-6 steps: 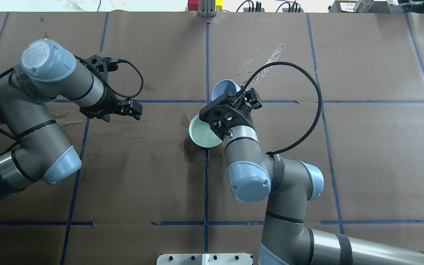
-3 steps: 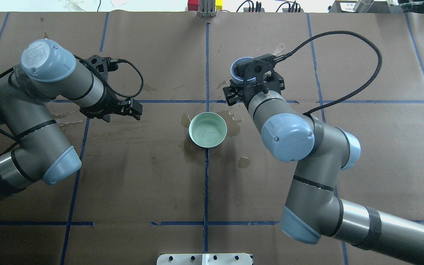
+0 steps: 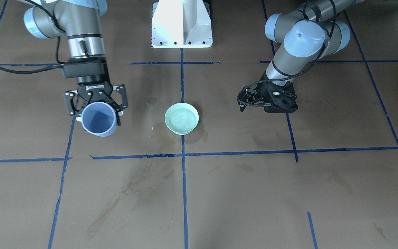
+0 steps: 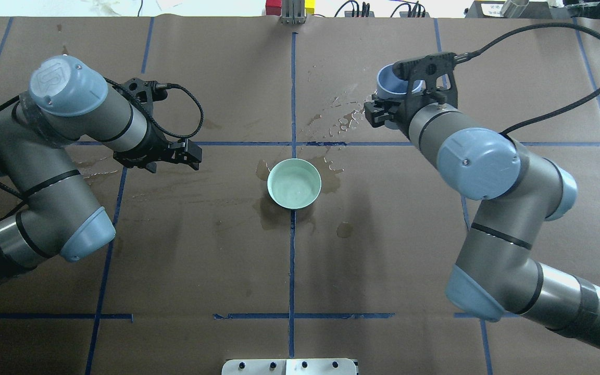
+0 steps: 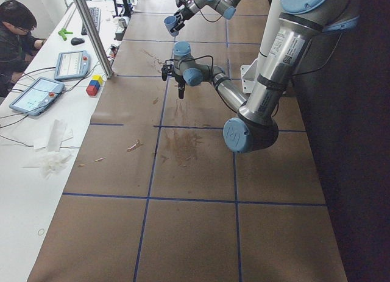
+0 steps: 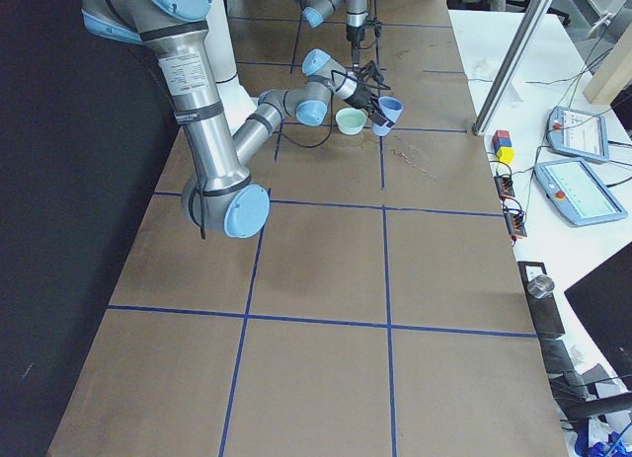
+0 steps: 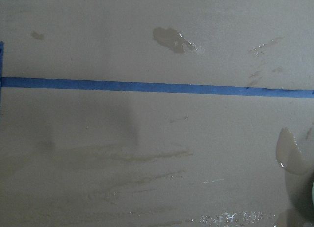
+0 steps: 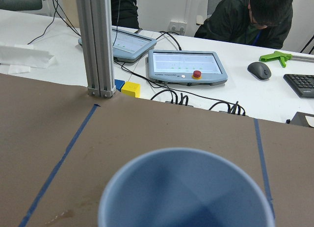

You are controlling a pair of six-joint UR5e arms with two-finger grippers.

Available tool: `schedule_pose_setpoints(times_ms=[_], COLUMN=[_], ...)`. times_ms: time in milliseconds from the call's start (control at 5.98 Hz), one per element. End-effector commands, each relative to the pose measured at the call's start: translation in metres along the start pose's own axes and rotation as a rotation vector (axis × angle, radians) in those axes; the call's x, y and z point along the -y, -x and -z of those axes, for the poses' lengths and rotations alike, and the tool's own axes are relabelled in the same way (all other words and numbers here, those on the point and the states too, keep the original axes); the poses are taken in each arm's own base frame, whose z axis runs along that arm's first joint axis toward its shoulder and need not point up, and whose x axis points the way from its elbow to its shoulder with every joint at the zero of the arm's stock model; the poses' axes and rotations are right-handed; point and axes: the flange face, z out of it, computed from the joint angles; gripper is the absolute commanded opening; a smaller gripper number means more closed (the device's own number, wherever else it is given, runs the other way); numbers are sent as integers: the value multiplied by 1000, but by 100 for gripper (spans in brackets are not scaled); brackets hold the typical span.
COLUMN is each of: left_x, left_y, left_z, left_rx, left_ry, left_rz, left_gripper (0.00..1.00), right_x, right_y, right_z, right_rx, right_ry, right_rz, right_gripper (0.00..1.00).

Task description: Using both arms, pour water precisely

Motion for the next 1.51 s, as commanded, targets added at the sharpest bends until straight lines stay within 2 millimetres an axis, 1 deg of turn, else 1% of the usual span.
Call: schedule_pose_setpoints(times_ms=[0,167,335,502,669,836,1004,1171,1338], left_x=[0,0,0,0,0,0,0,0,0], left_y=[0,0,0,-1,-1,-2,-2,-3,-4], left_z=[0,0,0,0,0,1,1,2,3], left_rx=[0,0,0,-1,-1,-3,-3,-5,-6], left_ry=[0,0,0,0,0,-1,-1,-4,-5], left_rz=[1,1,1,0,0,-2,-2,-2,1], left_gripper=[100,100,100,100,100,100,100,100,100], right_x=[-38,-67,-83,-112,-158,-178,-187,-203,-218], right_y=[-103,-149,-173,-203,-248,-272,-291,-310,-311], right_z=[9,21,27,20,-5,-15,-18,-17,-20], right_rx=[35,50,48,65,94,75,3,-34,-49], right_ry=[-26,-39,-41,-51,-81,-95,-123,-100,-86], right_rz=[-36,-45,-62,-87,-99,-98,-87,-61,-43], right_gripper=[0,0,1,2,2,2,2,2,2])
